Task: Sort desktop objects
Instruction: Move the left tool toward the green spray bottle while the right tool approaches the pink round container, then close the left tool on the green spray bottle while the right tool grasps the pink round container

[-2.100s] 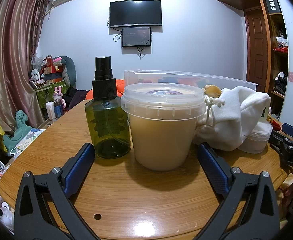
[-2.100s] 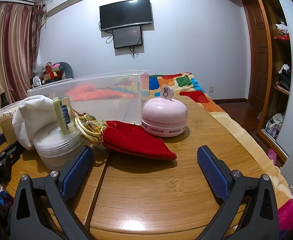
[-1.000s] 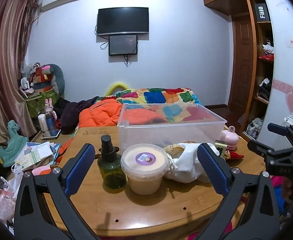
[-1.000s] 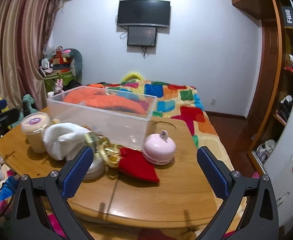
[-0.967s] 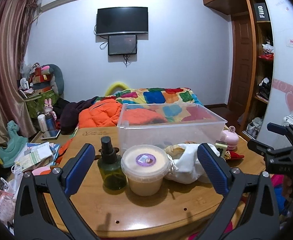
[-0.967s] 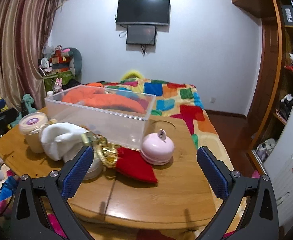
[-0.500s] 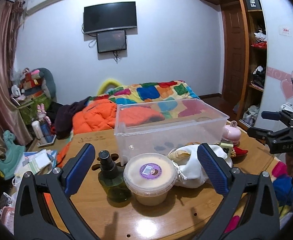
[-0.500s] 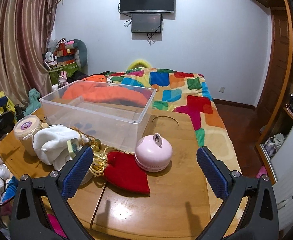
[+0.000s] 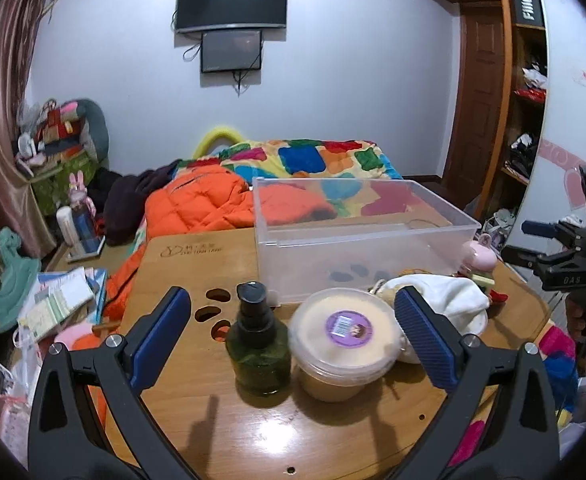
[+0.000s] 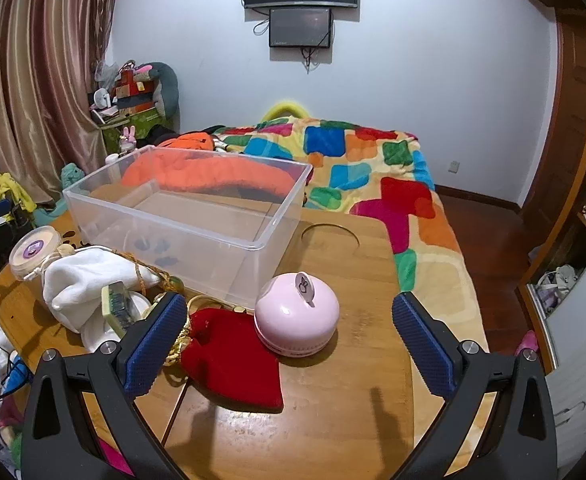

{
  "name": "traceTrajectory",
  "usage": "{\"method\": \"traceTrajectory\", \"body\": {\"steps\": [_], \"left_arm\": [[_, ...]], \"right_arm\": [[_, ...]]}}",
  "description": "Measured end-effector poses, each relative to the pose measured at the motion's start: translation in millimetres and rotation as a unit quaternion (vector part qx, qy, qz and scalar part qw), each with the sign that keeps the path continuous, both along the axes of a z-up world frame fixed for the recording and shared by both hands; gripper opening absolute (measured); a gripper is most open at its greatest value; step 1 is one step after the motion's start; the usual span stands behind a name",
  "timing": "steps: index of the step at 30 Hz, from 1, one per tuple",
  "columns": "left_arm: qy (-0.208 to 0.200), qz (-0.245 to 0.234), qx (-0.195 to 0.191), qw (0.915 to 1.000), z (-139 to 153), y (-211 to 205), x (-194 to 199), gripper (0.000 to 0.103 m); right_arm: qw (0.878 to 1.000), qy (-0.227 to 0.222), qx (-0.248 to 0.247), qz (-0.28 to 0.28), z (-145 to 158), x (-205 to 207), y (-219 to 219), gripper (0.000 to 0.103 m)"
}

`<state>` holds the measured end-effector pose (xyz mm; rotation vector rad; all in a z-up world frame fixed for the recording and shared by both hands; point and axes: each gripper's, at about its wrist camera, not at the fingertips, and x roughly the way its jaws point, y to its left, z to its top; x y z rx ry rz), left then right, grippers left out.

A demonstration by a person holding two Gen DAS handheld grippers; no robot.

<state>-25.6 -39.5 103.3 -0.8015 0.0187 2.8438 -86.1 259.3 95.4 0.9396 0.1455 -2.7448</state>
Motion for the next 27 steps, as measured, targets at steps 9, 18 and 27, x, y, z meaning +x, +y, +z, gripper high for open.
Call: {"method": "traceTrajectory", "body": {"steps": [9,18,27], "left_arm": [[-0.018,0.024,0.012,0.9995,-7.2,-26.6,2.9,0.103],[-0.071,0.015,0.03,0.9969,-22.9,-64.4,8.4,0.086],[-0.101,0.002,0.029,0.9944,-38.6,-55.2,-6.6,0.086]], "right_arm": [[1.0,-0.014,0.0,-0.005,-4.5,-13.7,5.6,0.101],[0.999,-0.044,-0.007,-0.003,-13.4,-27.3,8.8,0.096],[0.998,-0.066,-0.002,0.003,-24.4,-41.0,5.9,0.09]]}}
